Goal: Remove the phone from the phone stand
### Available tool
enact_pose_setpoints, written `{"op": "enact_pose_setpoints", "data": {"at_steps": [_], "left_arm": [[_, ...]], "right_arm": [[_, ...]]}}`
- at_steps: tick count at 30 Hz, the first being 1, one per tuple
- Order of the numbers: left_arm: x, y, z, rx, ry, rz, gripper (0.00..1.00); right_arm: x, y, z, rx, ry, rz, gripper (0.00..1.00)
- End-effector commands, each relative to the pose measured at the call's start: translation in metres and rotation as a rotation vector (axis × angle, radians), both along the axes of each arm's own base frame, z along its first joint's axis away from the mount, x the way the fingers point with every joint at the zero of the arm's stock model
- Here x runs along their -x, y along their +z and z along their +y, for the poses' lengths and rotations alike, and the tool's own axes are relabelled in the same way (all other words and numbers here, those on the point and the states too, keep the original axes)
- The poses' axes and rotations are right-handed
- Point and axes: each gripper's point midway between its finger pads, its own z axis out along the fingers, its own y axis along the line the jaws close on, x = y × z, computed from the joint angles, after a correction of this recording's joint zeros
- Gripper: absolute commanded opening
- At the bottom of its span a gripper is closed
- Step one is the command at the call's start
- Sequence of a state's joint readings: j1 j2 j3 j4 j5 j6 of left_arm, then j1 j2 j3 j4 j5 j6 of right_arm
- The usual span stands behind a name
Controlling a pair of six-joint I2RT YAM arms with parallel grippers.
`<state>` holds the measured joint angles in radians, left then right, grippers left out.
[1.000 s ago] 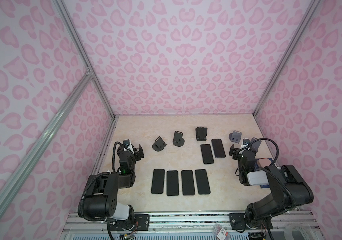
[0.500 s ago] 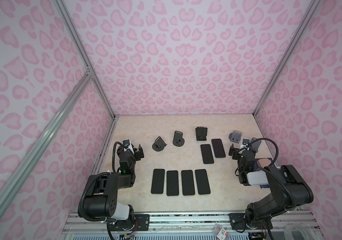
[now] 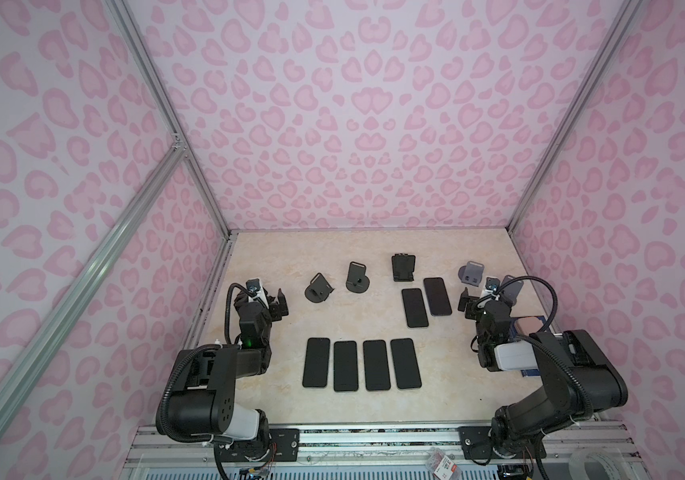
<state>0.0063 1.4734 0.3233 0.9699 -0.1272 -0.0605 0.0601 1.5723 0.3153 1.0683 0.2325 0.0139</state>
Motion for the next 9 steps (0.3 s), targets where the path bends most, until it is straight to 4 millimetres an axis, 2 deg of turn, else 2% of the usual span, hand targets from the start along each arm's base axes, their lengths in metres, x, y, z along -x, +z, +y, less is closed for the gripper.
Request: {"op": "enact_pose_setpoints", "data": {"at_steps": [1,9], "left_arm": [[-0.0041,0.0037,-0.0001,0.000,-0.004,-0.009,0.98],[-0.0025,0.0044,-0.0005,-0.003,-0.006,-0.015,0.98]], "right_arm": [[0.0005,0.0021,-0.0009,0.004,-0.006,-0.011,1.00],[0.0002,0.0022,-0.0007,0.004,-0.005,-0.011,1.00]]}}
